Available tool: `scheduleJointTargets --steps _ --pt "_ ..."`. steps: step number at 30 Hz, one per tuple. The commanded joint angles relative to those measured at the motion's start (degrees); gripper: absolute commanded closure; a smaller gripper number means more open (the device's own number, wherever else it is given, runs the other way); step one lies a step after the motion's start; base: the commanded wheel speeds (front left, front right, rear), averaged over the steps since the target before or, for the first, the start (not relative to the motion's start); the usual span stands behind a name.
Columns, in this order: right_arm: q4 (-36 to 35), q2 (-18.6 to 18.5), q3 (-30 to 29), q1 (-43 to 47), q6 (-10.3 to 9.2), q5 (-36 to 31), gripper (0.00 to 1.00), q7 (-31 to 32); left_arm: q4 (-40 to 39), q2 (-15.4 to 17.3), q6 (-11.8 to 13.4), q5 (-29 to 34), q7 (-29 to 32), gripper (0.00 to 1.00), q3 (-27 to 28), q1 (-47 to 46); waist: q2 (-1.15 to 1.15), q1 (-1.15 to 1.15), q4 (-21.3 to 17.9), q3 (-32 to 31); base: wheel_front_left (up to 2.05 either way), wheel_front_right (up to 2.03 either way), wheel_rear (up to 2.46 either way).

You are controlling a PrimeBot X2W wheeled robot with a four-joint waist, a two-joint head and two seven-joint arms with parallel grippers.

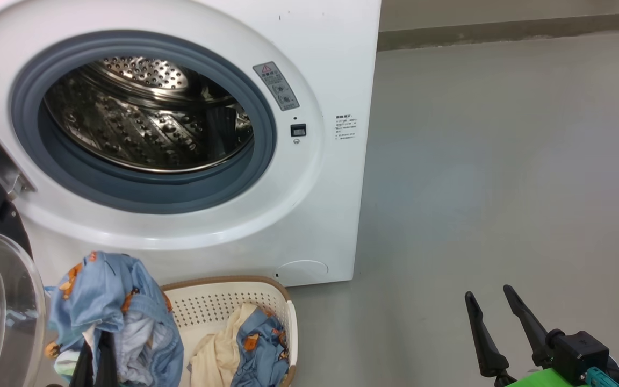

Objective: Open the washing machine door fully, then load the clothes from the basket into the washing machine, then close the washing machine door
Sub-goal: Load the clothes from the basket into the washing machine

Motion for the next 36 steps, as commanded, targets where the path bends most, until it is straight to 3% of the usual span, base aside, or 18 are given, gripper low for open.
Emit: scheduleJointTargets --steps 1,10,22,36 --pt "-1.5 -0.3 1.4 -0.6 0.17 0.1 0.00 -0.6 -1.4 0.1 -0.5 0.4 -0.7 1.00 2.0 -1.5 0.00 0.00 0.0 0.3 0.00 0.00 0.00" --pt "-2.0 -0.2 1.7 -2.3 0.17 0.6 0.00 -0.5 0.6 0.0 -1.8 -0.2 -0.7 1.00 1.6 -8.9 0.00 0.00 -0.2 5.4 0.00 0.00 0.00" --pt "-2.6 -0.2 2.9 -7.8 0.17 1.0 0.00 -0.6 7.4 0.0 -4.1 0.8 -0.7 1.00 3.8 -27.2 0.00 0.00 -2.9 17.3 0.00 0.00 0.00" --pt "-3.1 -0.2 5.2 -14.3 0.17 2.2 0.00 -0.7 20.5 4.4 -5.4 1.5 -0.7 1.00 5.0 -50.8 0.00 0.00 -5.8 31.9 0.00 0.00 0.00"
